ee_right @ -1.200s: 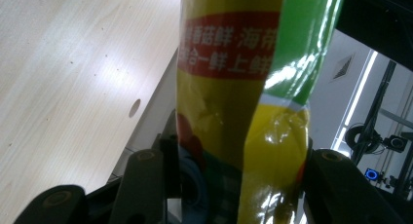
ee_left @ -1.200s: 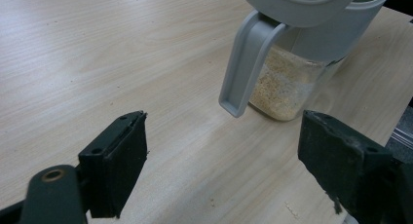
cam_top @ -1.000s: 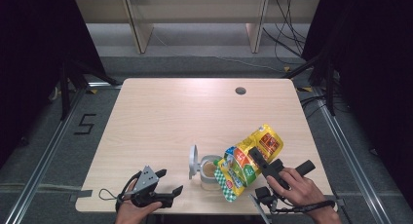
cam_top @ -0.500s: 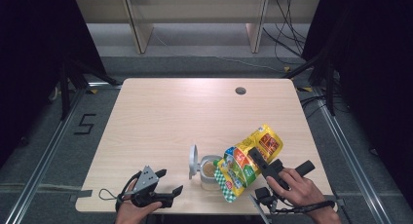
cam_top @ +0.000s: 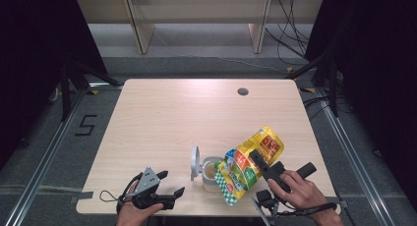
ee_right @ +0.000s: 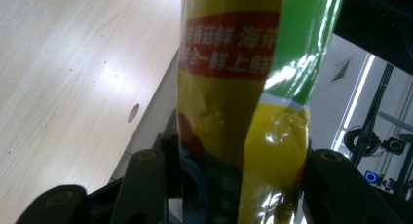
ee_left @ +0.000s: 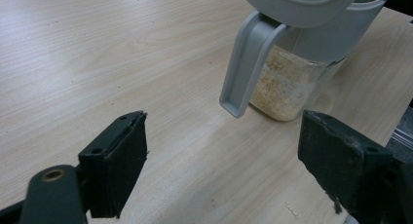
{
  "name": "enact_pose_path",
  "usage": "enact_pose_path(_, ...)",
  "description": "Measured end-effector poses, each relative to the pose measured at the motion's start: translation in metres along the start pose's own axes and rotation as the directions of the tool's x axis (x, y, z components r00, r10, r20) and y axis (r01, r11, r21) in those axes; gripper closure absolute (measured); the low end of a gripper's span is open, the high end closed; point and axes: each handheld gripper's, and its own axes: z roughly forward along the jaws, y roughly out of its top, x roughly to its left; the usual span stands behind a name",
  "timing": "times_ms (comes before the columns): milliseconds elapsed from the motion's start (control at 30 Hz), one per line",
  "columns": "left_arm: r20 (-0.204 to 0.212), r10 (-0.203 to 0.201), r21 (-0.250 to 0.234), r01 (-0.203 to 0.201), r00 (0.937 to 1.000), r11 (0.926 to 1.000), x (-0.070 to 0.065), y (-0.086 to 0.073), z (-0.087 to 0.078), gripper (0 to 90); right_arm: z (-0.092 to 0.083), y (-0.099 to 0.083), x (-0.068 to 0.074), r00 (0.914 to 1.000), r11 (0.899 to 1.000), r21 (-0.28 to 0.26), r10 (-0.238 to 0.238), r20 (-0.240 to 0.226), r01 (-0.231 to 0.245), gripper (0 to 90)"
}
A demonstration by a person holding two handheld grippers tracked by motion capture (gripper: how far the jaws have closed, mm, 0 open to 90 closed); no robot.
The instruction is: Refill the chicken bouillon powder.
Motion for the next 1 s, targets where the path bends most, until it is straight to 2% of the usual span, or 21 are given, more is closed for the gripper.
enact_pose_path(33, 0.0, 0.011, 0.008, -0.011, 0.9999, 0.9999, 0.0006, 0.0001, -0.0006, 17.9, 0.0001, 0.0004, 0.0003, 0.9999, 1.0, -0.002, 0.012, 0.001, -0.012, 59.2)
enact_pose_path(167, 0.0, 0.009, 0.007, -0.009, 1.0, 0.9999, 0.0005, 0.0001, -0.0006, 17.9, 0.0, 0.0003, -0.0005, 1.0, 1.0, -0.005, 0.0, 0.006, 0.0, 59.4)
enact_pose_path(200, 0.0, 0.01, 0.007, -0.01, 1.0, 0.9999, 0.0005, 0.0001, -0.0006, 17.9, -0.0002, -0.0001, 0.001, 0.9998, 1.0, 0.0, 0.018, 0.003, -0.018, 59.4)
enact_pose_path(267, 0.0, 0.008, 0.006, -0.008, 1.0, 0.9999, 0.0005, 0.0001, -0.0005, 17.9, -0.0004, -0.001, -0.0006, 1.0, 1.0, 0.002, 0.001, -0.001, -0.001, 59.9)
enact_pose_path(400, -0.001, 0.009, 0.007, -0.009, 1.0, 0.9999, 0.0005, 0.0002, -0.0006, 17.9, -0.0006, -0.0027, 0.0002, 1.0, 1.0, 0.006, 0.006, 0.003, -0.006, 60.3)
enact_pose_path(433, 0.0, 0.01, 0.007, -0.01, 1.0, 0.9999, 0.0006, 0.0001, -0.0005, 17.9, -0.0007, -0.0027, 0.0008, 0.9998, 1.0, 0.009, 0.021, -0.001, -0.021, 60.5)
enact_pose_path(533, -0.001, 0.009, 0.007, -0.009, 1.0, 0.9999, 0.0005, 0.0001, -0.0006, 17.9, -0.0007, -0.0026, 0.001, 0.9997, 1.0, 0.008, 0.023, -0.001, -0.023, 60.8)
enact_pose_path(600, 0.0, 0.009, 0.007, -0.009, 1.0, 0.9999, 0.0005, 0.0001, -0.0006, 17.9, -0.0007, -0.0028, 0.0003, 1.0, 1.0, 0.005, 0.005, 0.002, -0.005, 60.9)
enact_pose_path(733, 0.0, -0.002, -0.001, 0.002, 1.0, 1.0, -0.0002, 0.0001, 0.0, 17.9, -0.0014, -0.0037, -0.0002, 0.9999, 1.0, 0.007, 0.01, 0.005, -0.01, 61.6)
enact_pose_path(767, -0.001, 0.01, 0.008, -0.01, 1.0, 0.9999, 0.0006, 0.0002, -0.0007, 17.9, -0.0016, -0.0039, -0.0004, 0.9999, 1.0, 0.007, 0.012, 0.004, -0.012, 61.6)
enact_pose_path(900, 0.0, 0.009, 0.007, -0.009, 1.0, 0.9999, 0.0005, 0.0002, -0.0007, 17.9, -0.0019, -0.0034, -0.0007, 0.9998, 1.0, 0.0, 0.022, -0.001, -0.022, 61.7)
enact_pose_path(1000, 0.0, -0.002, -0.002, 0.002, 1.0, 1.0, -0.0001, 0.0001, -0.0001, 17.9, -0.0018, -0.0032, -0.0004, 0.9996, 1.0, 0.002, 0.027, 0.002, -0.027, 61.7)
